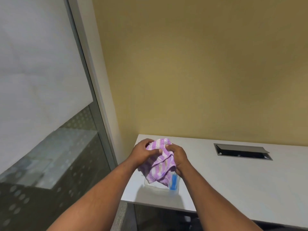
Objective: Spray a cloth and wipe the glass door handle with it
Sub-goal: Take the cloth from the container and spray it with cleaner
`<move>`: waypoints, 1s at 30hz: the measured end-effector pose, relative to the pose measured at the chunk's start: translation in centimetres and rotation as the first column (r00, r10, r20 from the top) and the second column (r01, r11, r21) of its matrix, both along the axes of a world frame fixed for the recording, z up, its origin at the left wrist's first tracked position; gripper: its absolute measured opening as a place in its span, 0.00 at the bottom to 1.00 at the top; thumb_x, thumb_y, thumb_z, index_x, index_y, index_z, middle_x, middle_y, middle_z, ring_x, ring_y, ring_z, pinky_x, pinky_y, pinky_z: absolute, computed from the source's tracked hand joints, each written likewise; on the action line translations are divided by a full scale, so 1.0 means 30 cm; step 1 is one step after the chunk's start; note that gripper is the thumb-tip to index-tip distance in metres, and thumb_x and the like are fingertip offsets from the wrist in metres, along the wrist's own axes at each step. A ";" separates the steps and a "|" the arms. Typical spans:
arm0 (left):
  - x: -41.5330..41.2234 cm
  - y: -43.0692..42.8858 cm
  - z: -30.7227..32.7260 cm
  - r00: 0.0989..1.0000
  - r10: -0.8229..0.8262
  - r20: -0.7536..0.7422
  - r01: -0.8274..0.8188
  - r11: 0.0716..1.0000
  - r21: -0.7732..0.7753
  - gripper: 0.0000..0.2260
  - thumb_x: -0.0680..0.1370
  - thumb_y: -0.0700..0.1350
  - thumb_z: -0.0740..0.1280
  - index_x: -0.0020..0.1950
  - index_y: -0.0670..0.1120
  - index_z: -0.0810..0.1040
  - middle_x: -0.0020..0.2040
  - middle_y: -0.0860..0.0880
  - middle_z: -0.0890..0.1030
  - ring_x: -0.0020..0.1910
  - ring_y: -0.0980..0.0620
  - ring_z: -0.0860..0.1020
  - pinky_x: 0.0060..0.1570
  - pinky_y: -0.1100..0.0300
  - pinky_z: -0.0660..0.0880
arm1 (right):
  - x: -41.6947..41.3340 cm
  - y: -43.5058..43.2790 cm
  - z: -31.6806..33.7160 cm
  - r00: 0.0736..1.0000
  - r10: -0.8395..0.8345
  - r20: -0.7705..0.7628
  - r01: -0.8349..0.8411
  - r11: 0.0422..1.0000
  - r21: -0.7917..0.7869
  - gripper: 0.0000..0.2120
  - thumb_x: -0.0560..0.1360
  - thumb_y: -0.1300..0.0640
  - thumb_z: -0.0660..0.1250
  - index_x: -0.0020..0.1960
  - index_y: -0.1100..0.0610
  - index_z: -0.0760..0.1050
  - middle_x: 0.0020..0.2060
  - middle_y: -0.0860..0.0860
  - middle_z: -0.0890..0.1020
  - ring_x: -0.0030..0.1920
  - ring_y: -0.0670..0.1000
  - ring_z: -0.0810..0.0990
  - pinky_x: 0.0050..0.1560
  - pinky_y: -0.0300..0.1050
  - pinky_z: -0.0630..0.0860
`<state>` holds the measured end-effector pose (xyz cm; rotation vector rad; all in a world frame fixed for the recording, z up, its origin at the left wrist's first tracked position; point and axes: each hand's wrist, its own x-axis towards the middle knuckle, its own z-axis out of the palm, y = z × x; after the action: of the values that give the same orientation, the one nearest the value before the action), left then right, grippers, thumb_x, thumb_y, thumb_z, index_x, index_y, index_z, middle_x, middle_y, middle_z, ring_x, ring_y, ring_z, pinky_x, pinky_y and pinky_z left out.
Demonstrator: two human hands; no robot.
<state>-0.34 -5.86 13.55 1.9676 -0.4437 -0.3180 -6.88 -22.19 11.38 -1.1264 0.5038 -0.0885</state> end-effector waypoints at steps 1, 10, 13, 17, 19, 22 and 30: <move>0.011 -0.002 0.001 0.999 -0.031 -0.043 0.032 0.999 0.009 0.22 0.64 0.58 0.80 0.50 0.46 0.83 0.42 0.51 0.84 0.40 0.51 0.80 0.47 0.55 0.76 | 0.003 -0.011 -0.006 1.000 0.005 0.019 -0.004 0.999 -0.044 0.12 0.73 0.61 0.67 0.53 0.65 0.83 0.41 0.63 0.84 0.41 0.61 0.82 0.46 0.56 0.78; 0.108 -0.023 -0.124 0.948 0.067 -0.310 -0.104 0.989 -0.102 0.12 0.72 0.38 0.80 0.49 0.41 0.79 0.43 0.40 0.83 0.41 0.43 0.81 0.46 0.48 0.78 | 0.026 -0.065 -0.153 0.923 -0.346 0.168 0.383 0.790 -0.479 0.12 0.75 0.56 0.76 0.57 0.51 0.80 0.52 0.47 0.84 0.53 0.48 0.82 0.54 0.43 0.78; 0.157 -0.015 -0.182 0.926 0.121 -0.357 -0.179 0.974 -0.136 0.10 0.74 0.36 0.77 0.53 0.42 0.81 0.48 0.40 0.86 0.45 0.40 0.85 0.52 0.45 0.81 | 0.029 -0.095 -0.237 0.894 -0.420 0.153 0.428 0.702 -0.569 0.27 0.73 0.53 0.78 0.69 0.52 0.74 0.64 0.45 0.76 0.63 0.46 0.75 0.59 0.41 0.71; 0.211 -0.013 -0.248 0.895 0.126 -0.428 -0.207 0.967 -0.149 0.06 0.76 0.39 0.76 0.52 0.42 0.85 0.47 0.41 0.88 0.47 0.37 0.86 0.53 0.44 0.82 | 0.056 -0.113 -0.352 0.925 -0.380 0.017 0.314 0.738 -0.597 0.42 0.71 0.52 0.81 0.79 0.52 0.63 0.75 0.49 0.69 0.74 0.51 0.69 0.69 0.51 0.72; 0.234 -0.014 -0.278 0.888 0.136 -0.439 -0.212 0.969 -0.129 0.06 0.76 0.43 0.76 0.51 0.44 0.86 0.46 0.42 0.89 0.45 0.39 0.87 0.50 0.48 0.82 | 0.074 -0.114 -0.400 0.929 -0.369 -0.031 0.280 0.755 -0.593 0.45 0.71 0.53 0.81 0.80 0.51 0.61 0.78 0.50 0.67 0.76 0.54 0.67 0.71 0.53 0.71; 0.271 -0.020 -0.312 0.878 0.130 -0.461 -0.208 0.970 -0.123 0.06 0.77 0.44 0.75 0.52 0.44 0.85 0.46 0.43 0.89 0.45 0.41 0.87 0.48 0.51 0.82 | 0.109 -0.118 -0.452 0.932 -0.350 -0.099 0.222 0.763 -0.607 0.47 0.70 0.54 0.81 0.81 0.50 0.59 0.78 0.52 0.66 0.75 0.57 0.69 0.65 0.48 0.73; 0.319 -0.039 -0.360 0.861 0.106 -0.497 -0.179 0.978 -0.103 0.07 0.79 0.46 0.73 0.54 0.45 0.84 0.49 0.44 0.89 0.48 0.41 0.87 0.54 0.46 0.83 | 0.143 -0.121 -0.538 0.935 -0.320 -0.151 0.174 0.788 -0.591 0.45 0.71 0.60 0.80 0.81 0.51 0.60 0.76 0.53 0.71 0.72 0.58 0.73 0.61 0.48 0.75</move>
<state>9.23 -7.03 2.76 1.6846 0.0115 -0.6516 -2.60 -25.81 -4.76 -1.6694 0.8869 -0.3566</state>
